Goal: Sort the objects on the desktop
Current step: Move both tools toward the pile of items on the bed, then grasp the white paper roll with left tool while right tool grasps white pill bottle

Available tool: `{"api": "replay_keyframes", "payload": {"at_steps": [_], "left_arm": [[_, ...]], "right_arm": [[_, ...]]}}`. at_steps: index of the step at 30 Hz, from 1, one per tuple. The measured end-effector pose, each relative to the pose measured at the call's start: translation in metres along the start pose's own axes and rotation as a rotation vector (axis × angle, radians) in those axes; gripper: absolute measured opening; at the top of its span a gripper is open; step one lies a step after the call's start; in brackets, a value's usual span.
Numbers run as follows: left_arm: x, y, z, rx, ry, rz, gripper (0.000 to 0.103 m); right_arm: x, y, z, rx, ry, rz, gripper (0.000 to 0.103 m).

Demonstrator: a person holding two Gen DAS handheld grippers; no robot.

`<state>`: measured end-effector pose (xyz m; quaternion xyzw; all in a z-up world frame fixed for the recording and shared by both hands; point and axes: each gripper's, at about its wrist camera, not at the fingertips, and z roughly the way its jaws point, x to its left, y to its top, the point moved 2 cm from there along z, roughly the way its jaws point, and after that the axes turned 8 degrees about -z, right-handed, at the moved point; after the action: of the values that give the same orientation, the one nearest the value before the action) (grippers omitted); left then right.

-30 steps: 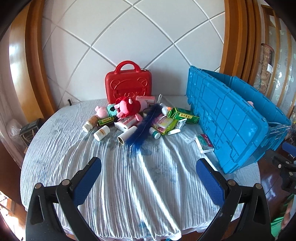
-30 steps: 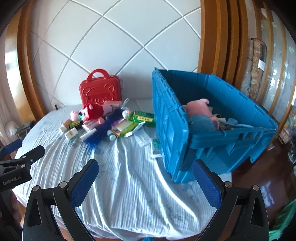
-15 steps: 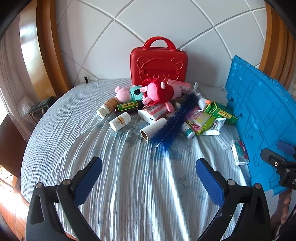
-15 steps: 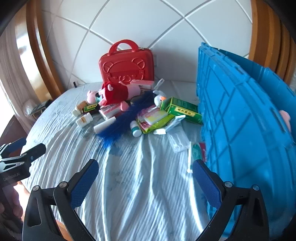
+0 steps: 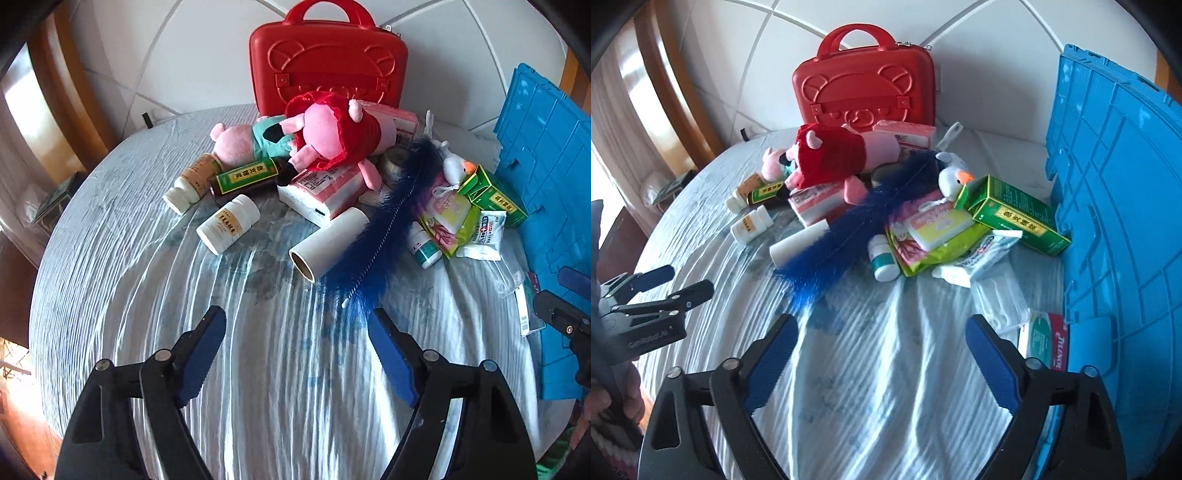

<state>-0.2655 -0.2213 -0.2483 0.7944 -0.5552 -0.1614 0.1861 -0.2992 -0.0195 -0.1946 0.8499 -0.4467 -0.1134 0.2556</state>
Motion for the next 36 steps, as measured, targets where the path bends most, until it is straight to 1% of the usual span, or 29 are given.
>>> {"api": "replay_keyframes", "payload": {"at_steps": [2,4,6,11,13,14,16,17,19,21,27,28,29,31,32,33,34,36], "left_arm": [[-0.002,0.011,0.024,0.029,-0.01,0.034,0.075],[-0.005,0.019,0.047,0.052,-0.01,0.08,0.072],[-0.007,0.026,0.07,0.08,-0.014,0.115,0.072],[-0.018,0.044,0.113,0.125,-0.066,0.177,0.072],[-0.024,0.048,0.13,0.15,-0.068,0.203,0.072],[-0.027,0.049,0.14,0.171,-0.07,0.209,0.072],[-0.031,0.051,0.154,0.219,-0.113,0.195,0.072],[-0.033,0.051,0.158,0.227,-0.124,0.194,0.072],[-0.038,0.05,0.165,0.23,-0.119,0.207,0.072],[-0.041,0.048,0.171,0.231,-0.102,0.207,0.072],[-0.044,0.046,0.169,0.227,-0.091,0.192,0.071],[-0.044,0.044,0.167,0.224,-0.096,0.187,0.066],[-0.043,0.042,0.165,0.222,-0.095,0.182,0.064],[-0.04,0.035,0.16,0.226,-0.096,0.165,0.061],[-0.038,0.031,0.157,0.227,-0.102,0.159,0.058],[-0.036,0.026,0.153,0.228,-0.103,0.153,0.057],[-0.034,0.022,0.148,0.228,-0.101,0.148,0.055],[-0.027,0.015,0.136,0.219,-0.097,0.139,0.052]], "right_arm": [[0.0,0.009,0.017,0.027,-0.001,0.01,0.077],[0.0,0.016,0.037,0.053,-0.003,0.022,0.074],[0.002,0.024,0.059,0.079,0.005,0.031,0.068],[0.001,0.041,0.115,0.153,-0.007,0.043,0.066],[-0.001,0.047,0.136,0.182,-0.018,0.04,0.065],[-0.001,0.049,0.145,0.196,-0.025,0.035,0.065],[-0.001,0.05,0.165,0.231,-0.04,0.018,0.062],[-0.001,0.05,0.173,0.246,-0.046,0.013,0.059],[-0.003,0.048,0.185,0.268,-0.049,0.013,0.059],[-0.003,0.048,0.191,0.269,-0.053,0.002,0.059],[0.0,0.053,0.199,0.272,-0.079,-0.036,0.059],[0.002,0.052,0.199,0.274,-0.088,-0.044,0.059],[0.003,0.051,0.198,0.269,-0.099,-0.053,0.057],[0.005,0.047,0.194,0.265,-0.11,-0.057,0.048],[0.004,0.045,0.192,0.263,-0.111,-0.054,0.039],[0.004,0.042,0.189,0.259,-0.096,-0.048,0.035],[0.003,0.039,0.187,0.261,-0.06,-0.031,0.035],[0.003,0.034,0.183,0.266,-0.046,-0.025,0.035]]}}
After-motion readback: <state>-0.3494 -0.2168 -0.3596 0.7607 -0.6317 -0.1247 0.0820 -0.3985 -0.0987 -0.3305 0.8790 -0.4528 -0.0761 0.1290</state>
